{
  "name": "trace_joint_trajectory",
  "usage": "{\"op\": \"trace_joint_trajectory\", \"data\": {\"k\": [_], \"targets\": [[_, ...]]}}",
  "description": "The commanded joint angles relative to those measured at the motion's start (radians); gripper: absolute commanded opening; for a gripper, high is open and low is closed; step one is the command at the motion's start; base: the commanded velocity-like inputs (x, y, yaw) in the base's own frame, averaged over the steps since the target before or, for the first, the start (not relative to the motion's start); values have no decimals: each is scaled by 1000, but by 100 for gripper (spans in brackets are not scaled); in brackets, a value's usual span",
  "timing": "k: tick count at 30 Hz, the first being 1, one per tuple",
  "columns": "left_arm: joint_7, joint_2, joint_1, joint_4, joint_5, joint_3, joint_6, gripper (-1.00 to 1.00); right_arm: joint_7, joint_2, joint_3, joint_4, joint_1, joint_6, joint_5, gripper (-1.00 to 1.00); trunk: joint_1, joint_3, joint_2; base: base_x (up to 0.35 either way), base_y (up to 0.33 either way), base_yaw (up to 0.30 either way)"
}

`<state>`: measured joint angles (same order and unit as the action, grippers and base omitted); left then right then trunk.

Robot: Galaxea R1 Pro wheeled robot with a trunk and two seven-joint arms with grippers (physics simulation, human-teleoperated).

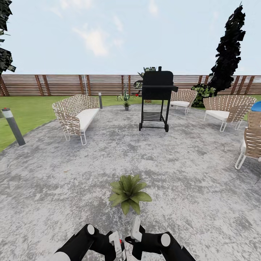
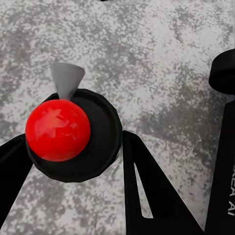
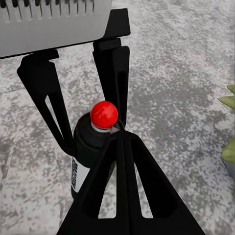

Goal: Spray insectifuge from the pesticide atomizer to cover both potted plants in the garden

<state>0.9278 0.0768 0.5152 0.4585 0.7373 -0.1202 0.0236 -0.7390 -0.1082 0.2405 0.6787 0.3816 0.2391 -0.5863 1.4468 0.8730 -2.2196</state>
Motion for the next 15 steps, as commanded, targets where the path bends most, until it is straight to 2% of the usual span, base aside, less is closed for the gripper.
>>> {"op": "trace_joint_trajectory", "data": {"k": [1, 15], "targets": [[3, 0, 0, 2, 7, 1, 2, -100, 0, 0, -1, 1, 0, 6, -10, -100, 0, 1, 0, 0, 0, 0], [3, 11, 0, 0, 6, 1, 4, -100, 0, 0, -1, 1, 0, 6, -10, -100, 0, 1, 0, 0, 0, 0]]}}
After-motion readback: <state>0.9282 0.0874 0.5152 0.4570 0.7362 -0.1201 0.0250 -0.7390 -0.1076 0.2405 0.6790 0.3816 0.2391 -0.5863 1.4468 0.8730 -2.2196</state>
